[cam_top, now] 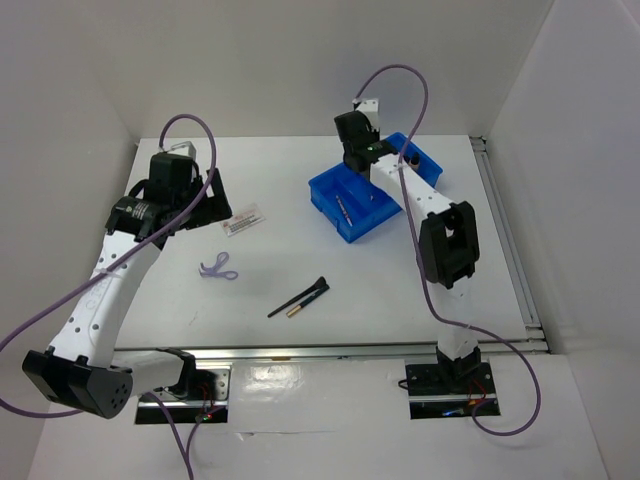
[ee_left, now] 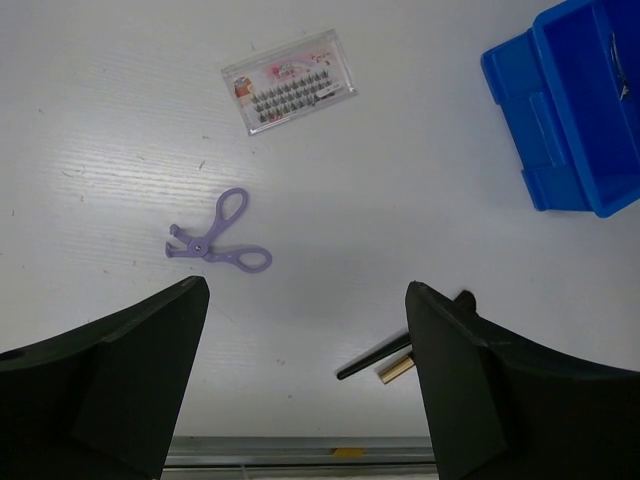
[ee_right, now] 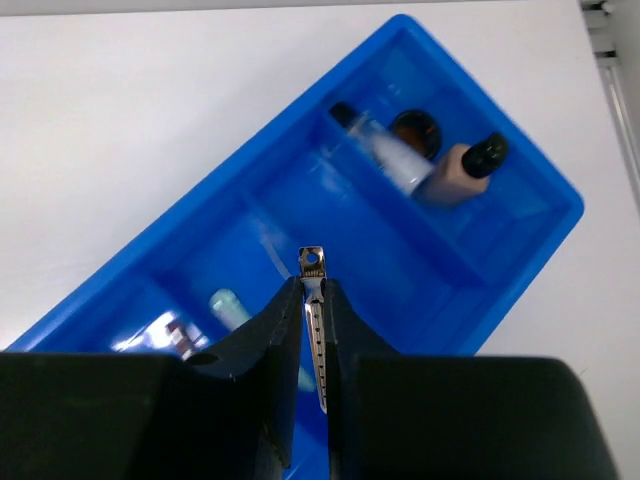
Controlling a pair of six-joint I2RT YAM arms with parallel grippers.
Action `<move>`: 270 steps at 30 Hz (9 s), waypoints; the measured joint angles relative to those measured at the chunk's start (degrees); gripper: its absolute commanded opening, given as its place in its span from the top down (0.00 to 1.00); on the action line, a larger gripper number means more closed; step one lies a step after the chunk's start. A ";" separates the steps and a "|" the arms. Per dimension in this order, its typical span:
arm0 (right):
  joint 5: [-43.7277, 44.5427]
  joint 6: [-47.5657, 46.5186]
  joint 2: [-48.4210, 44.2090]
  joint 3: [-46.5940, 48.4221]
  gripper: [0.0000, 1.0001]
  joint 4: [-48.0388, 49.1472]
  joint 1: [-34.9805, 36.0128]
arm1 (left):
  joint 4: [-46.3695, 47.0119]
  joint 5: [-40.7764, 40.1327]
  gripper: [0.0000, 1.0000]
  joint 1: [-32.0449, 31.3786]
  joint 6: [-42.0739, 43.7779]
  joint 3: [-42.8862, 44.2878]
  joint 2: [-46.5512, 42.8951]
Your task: Organize the makeup
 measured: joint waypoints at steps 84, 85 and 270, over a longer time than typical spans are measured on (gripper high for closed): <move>-30.21 11.43 -3.78 -7.30 0.34 -11.47 14.49 | 7.17 3.56 0.56 18.16 -5.88 -14.10 29.31; -30.21 11.43 -3.78 -7.30 0.34 -11.47 14.49 | 7.21 3.54 0.58 18.08 -5.88 -14.10 29.42; -6.99 5.62 -16.98 -12.41 0.85 -0.28 5.07 | 6.47 4.74 0.05 5.38 0.98 3.48 2.99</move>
